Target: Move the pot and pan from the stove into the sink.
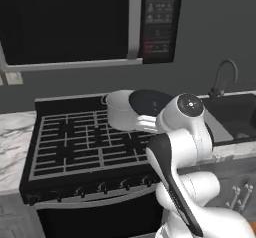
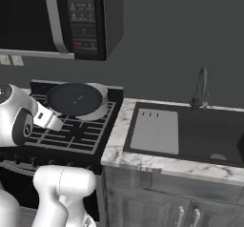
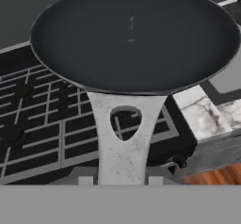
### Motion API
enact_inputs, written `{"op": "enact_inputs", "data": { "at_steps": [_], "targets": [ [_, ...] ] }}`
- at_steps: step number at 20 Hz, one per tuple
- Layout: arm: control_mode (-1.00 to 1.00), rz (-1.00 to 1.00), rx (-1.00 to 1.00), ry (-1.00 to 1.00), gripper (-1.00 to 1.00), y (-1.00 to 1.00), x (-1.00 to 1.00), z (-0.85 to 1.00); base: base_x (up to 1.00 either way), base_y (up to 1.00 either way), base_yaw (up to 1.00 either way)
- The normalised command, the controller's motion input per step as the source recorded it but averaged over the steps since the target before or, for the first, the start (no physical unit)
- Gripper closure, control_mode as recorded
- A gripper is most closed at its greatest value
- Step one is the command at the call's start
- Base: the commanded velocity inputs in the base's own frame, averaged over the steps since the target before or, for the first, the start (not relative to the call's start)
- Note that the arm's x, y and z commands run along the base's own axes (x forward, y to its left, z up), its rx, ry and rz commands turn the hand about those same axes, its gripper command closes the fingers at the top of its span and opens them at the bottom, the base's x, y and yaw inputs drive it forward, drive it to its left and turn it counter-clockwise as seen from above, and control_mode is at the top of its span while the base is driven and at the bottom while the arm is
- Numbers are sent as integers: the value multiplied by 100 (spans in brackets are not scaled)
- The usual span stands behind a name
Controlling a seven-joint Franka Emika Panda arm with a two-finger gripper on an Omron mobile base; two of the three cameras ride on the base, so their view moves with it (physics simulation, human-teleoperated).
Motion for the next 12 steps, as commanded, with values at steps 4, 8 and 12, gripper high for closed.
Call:
{"op": "enact_inputs", "data": {
  "at_steps": [4,8,12],
  "targets": [
    [100,0,0,0,100,0,0,0,4,-85,0],
    [100,0,0,0,100,0,0,0,4,-85,0],
    [100,0,0,0,100,0,0,0,5,-85,0]
  ]
}}
